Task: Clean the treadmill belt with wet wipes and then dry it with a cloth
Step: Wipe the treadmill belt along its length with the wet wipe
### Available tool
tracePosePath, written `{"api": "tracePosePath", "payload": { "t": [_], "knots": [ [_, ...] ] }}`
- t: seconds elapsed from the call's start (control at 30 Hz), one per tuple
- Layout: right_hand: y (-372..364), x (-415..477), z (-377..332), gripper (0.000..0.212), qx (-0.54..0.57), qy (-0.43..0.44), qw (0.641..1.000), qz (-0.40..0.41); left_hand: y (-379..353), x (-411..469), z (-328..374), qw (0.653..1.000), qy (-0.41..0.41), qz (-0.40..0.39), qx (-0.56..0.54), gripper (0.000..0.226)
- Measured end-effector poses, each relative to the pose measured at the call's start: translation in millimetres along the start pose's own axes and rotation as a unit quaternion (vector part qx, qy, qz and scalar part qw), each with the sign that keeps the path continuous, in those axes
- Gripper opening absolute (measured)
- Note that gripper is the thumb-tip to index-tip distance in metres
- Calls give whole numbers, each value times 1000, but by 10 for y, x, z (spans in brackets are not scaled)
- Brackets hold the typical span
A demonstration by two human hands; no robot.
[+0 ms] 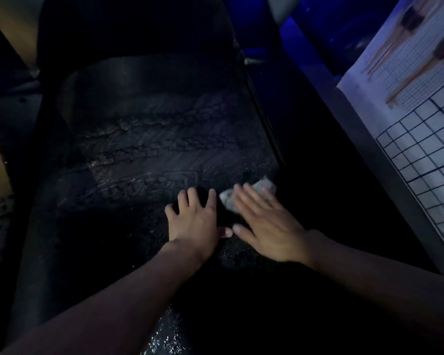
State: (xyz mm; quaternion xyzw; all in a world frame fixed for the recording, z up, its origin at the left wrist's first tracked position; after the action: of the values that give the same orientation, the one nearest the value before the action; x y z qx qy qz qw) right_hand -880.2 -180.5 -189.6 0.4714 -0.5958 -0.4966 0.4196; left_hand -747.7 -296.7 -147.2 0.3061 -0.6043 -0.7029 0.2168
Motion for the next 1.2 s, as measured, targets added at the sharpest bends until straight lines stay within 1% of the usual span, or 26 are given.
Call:
{"api": "tracePosePath", "payload": {
  "t": [0.03,0.07,0.13,0.17,0.23,0.27,0.33,0.4,0.5,0.53,0.57,0.63,0.67,0.7,0.77,0.8,0.83,0.9,0.93,0.97,1.03,1.07,1.1,1.2],
  "knots": [
    [5,-55,17,70,-1,32,999,-13,-14,-4,16,1000,2,3,-10,100],
    [22,-39,67,70,12,36,999,-11,-25,-9,31,1000,9,4,-26,98],
    [92,55,143,71,39,-16,999,19,-29,-25,42,998,13,4,-57,94],
    [87,75,128,71,27,-42,998,34,-35,-42,18,998,6,-1,-68,96],
    [69,53,-6,66,-14,-59,996,58,-54,-72,-71,996,-22,-41,-81,112],
    [44,23,-33,67,-16,-78,995,63,-57,-85,-117,994,-38,-63,-83,119],
    [3,5,-2,76,-5,-119,992,45,-52,-105,-174,993,-56,-75,-72,124],
    [-10,161,109,83,0,-147,988,45,-44,-98,-161,994,-54,-71,-60,123],
    [41,319,166,91,5,-179,983,32,-29,-119,-110,995,-10,-95,-37,123],
    [57,277,120,92,4,-159,987,35,-15,-121,-109,993,14,-112,-31,122],
    [61,191,53,92,-6,-114,993,26,-9,-123,-109,991,33,-127,-31,121],
    [51,17,-23,88,-39,-24,999,2,-4,-123,-109,989,45,-137,-38,121],
    [49,28,20,87,-40,-15,999,-1,-5,-115,-112,989,43,-133,-40,121],
    [81,119,90,87,-29,-38,999,0,-4,-113,-108,990,41,-131,-42,122],
    [126,299,176,90,0,-123,992,-3,-7,-114,-109,990,38,-133,-42,125],
    [96,345,157,90,-3,-124,992,3,-5,-115,-134,990,39,-132,-40,128],
    [76,337,85,88,-4,-84,996,3,3,-119,-160,989,37,-137,-38,131],
    [58,187,-25,79,-21,37,999,-22,25,-114,-214,986,25,-159,-36,137],
    [79,138,-6,77,-24,71,997,-32,29,-108,-249,985,19,-165,-34,138],
    [113,162,58,79,-26,69,997,-39,32,-112,-275,985,16,-167,-34,138],
    [148,269,144,93,-6,-13,999,-34,42,-135,-295,987,12,-155,-34,137],
    [128,297,107,96,-6,-37,999,-21,33,-151,-312,989,17,-142,-33,136],
    [101,316,15,96,-6,-20,1000,-11,21,-167,-351,991,29,-131,-28,136],
    [39,268,-151,84,-5,75,996,-45,-11,-273,-514,987,95,-127,-15,137]
  ]
}}
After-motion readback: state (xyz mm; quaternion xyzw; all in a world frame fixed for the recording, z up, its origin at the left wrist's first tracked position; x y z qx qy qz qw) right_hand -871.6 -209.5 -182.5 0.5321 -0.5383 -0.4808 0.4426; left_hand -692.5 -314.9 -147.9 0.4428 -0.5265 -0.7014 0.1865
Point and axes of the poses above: each hand's wrist, its own x-axis towards the middle knuckle, its own y-axis out of the back of the hand, z = x × y, the point moved 2 cm from there along x, towards the middle knuckle, and after that the axes turned 12 degrees about z, right-handed, at the moved point
